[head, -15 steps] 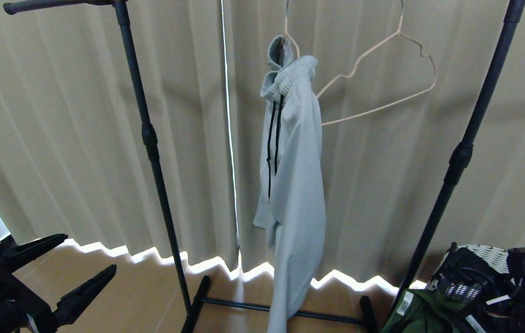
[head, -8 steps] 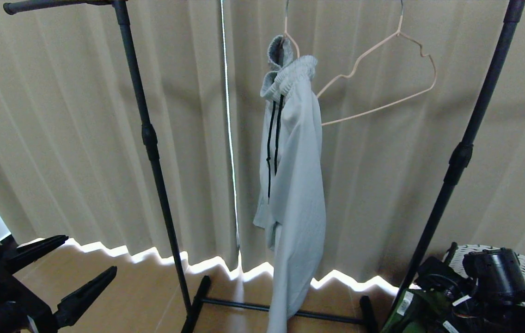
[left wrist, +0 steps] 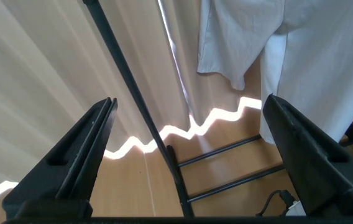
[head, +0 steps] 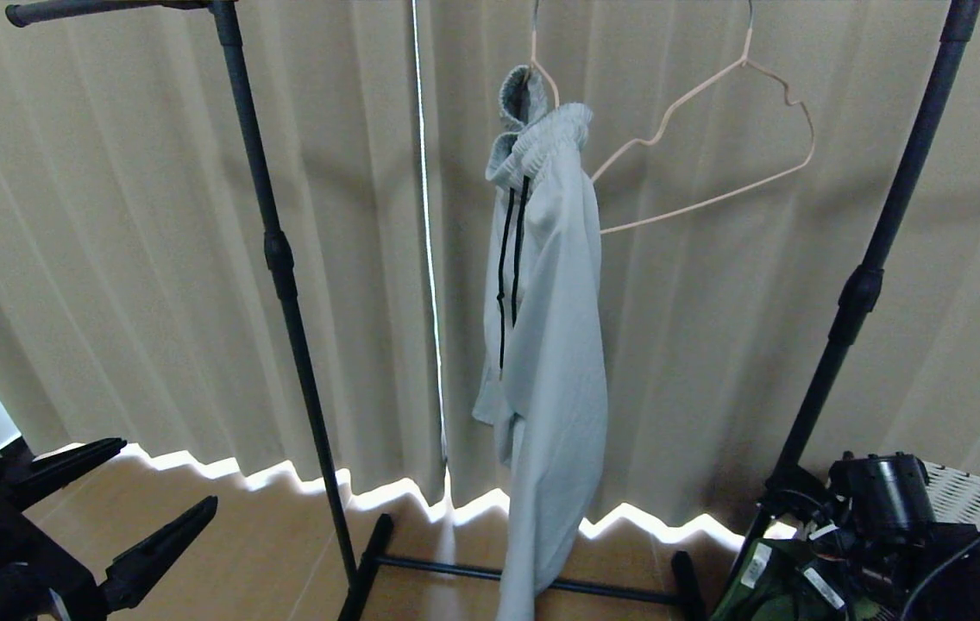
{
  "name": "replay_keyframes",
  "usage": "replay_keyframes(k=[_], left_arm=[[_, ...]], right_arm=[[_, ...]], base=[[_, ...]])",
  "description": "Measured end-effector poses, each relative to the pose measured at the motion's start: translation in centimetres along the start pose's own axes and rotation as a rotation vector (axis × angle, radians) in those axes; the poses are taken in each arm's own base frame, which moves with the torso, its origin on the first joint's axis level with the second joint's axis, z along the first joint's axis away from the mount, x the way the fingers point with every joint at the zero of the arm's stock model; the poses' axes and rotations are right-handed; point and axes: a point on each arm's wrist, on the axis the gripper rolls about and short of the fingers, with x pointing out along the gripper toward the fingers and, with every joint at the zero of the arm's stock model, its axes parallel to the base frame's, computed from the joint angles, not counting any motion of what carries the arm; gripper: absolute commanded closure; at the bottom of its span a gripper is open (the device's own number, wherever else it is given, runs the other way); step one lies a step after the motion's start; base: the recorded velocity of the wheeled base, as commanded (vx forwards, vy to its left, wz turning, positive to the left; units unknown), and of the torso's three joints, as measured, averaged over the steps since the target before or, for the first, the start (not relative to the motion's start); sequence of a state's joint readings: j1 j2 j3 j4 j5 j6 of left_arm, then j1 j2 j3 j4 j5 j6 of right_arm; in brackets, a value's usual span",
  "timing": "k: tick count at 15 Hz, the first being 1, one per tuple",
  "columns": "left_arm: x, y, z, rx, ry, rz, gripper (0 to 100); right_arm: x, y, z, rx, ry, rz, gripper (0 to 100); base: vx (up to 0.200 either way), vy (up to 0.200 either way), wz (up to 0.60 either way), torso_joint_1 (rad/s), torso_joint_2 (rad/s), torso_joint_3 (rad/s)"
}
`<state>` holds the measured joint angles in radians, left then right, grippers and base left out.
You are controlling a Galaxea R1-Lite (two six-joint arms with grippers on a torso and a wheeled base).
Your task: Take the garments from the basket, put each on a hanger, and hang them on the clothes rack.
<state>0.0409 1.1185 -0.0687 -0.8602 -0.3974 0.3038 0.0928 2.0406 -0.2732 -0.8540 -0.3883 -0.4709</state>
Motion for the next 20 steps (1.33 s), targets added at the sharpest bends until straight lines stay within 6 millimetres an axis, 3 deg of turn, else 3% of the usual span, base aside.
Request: replay_keyframes(k=[1,8,16,20], left_arm=[[0.0,0.0,0.0,-0.001,0.002,-0.001,0],[0.0,-0.1,-0.1,-0.003,0.005,-0.002,0],[0.0,-0.1,-0.2,-0.004,0.009,-0.004,0],[0.0,-0.1,-0.2,-0.003,0.010,-0.005,0]], right_arm=[[0.5,-0.1,0.0,0.008,0.003,-0.007,100],[0.6,-0.1,-0.3,0.012,0.018,-0.014,100],[-5.4,-3.5,1.5,0.109,-0.227,-0.124,100],[-7.8,-4.2,2.2,0.137,-0.340,-0.156,100]], base=[[0.000,0.000,0.00,0.000,0.00,0.000],[0.000,0.000,0.00,0.000,0.00,0.000],[0.000,0.000,0.00,0.000,0.00,0.000],[0.000,0.000,0.00,0.000,0.00,0.000]])
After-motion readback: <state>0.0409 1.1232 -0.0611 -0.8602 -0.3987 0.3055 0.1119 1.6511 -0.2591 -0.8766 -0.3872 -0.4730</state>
